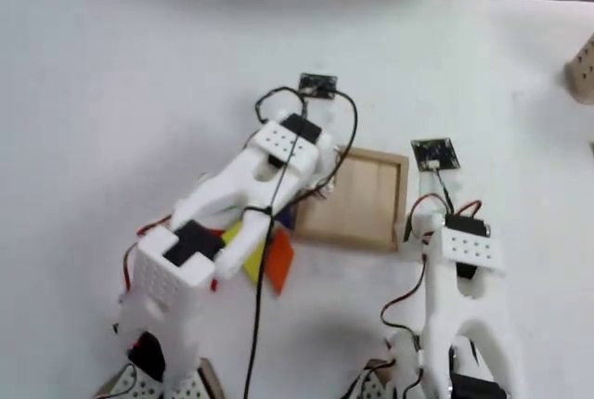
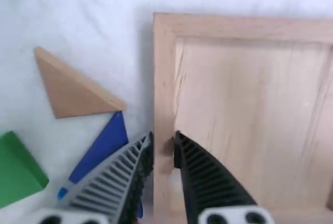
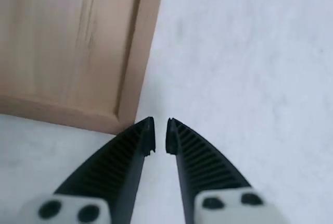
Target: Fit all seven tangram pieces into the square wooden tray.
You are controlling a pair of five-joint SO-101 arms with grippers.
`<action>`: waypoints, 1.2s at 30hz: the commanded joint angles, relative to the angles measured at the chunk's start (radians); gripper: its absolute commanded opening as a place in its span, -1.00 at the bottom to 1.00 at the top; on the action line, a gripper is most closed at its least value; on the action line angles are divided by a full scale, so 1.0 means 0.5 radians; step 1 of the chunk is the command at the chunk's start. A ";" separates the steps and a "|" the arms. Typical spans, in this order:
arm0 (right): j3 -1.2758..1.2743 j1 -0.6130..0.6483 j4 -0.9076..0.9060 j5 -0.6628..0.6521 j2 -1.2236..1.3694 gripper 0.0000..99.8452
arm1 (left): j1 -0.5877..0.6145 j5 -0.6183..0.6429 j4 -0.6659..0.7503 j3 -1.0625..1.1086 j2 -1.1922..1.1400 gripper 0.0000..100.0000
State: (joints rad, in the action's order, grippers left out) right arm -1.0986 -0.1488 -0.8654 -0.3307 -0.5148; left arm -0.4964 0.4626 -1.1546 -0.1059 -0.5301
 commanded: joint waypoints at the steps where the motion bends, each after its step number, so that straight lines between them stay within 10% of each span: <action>1: 0.006 0.014 0.026 -0.055 -0.020 -0.91 | 0.011 0.037 -0.077 -0.018 0.167 -0.53; 5: 0.006 0.014 0.026 -0.058 -0.017 -0.91 | -0.017 0.037 -0.135 -0.021 0.167 -0.36; 19: 0.003 0.014 0.032 -0.061 -0.005 -0.91 | -0.002 -0.157 -0.083 0.046 0.060 -0.88; 36: -0.009 0.026 0.084 -0.064 0.002 -0.91 | -0.302 0.157 -0.356 -0.160 0.081 -0.83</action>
State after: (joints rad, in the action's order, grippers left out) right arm -1.1063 -0.1488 -0.8378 -0.3506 -0.5163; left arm -0.6452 0.5240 -1.3004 -0.1258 -0.5317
